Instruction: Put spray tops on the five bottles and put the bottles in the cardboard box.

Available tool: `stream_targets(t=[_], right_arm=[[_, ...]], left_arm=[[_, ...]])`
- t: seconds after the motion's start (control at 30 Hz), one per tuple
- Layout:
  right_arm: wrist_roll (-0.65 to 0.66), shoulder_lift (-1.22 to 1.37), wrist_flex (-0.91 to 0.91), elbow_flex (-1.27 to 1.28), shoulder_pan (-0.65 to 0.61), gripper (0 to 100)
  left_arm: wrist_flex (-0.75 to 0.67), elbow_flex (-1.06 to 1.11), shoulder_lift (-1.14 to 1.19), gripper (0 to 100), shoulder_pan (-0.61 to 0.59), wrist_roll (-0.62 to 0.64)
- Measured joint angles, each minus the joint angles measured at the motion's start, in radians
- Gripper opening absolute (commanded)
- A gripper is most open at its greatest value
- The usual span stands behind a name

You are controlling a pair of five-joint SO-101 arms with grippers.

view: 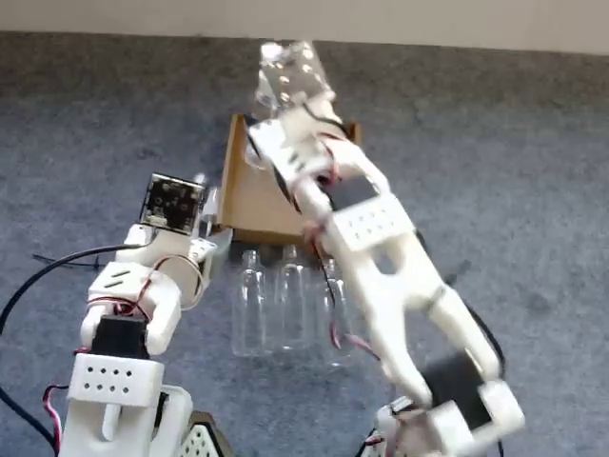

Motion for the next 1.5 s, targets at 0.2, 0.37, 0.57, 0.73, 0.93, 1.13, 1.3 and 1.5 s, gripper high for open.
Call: stream_targets(t=[0.2,0.37,0.57,0.73,0.93,1.13,1.3,1.5], right_arm=[[0.000,0.353,-0.026,-0.270,0.000,0.3],[0.000,0.489,-0.041,-0.384,0.000,0.3],[0.002,0.552,-0.123,-0.400,0.005,0.3],[0.003,0.609,-0.150,-0.400,0.015,0.3],[0.003,0.628,-0.176,-0.400,0.023,0.3],[0.002,0.646,-0.176,-0.400,0.025,0.4],[0.002,0.646,-0.176,-0.400,0.025,8.4],[0.002,0.646,-0.155,-0.400,0.025,19.8]], left_arm=[[-0.048,0.000,0.000,24,-0.094,0.020],[-0.055,0.000,0.000,24,-0.132,0.060],[-0.057,0.000,0.000,24,-0.137,0.063],[-0.057,0.000,0.000,24,-0.137,0.063],[-0.057,0.000,0.000,24,-0.137,0.063],[-0.057,0.000,0.000,24,-0.137,0.063],[-0.057,0.000,0.000,24,-0.137,0.063],[-0.057,0.000,0.000,24,-0.137,0.063]])
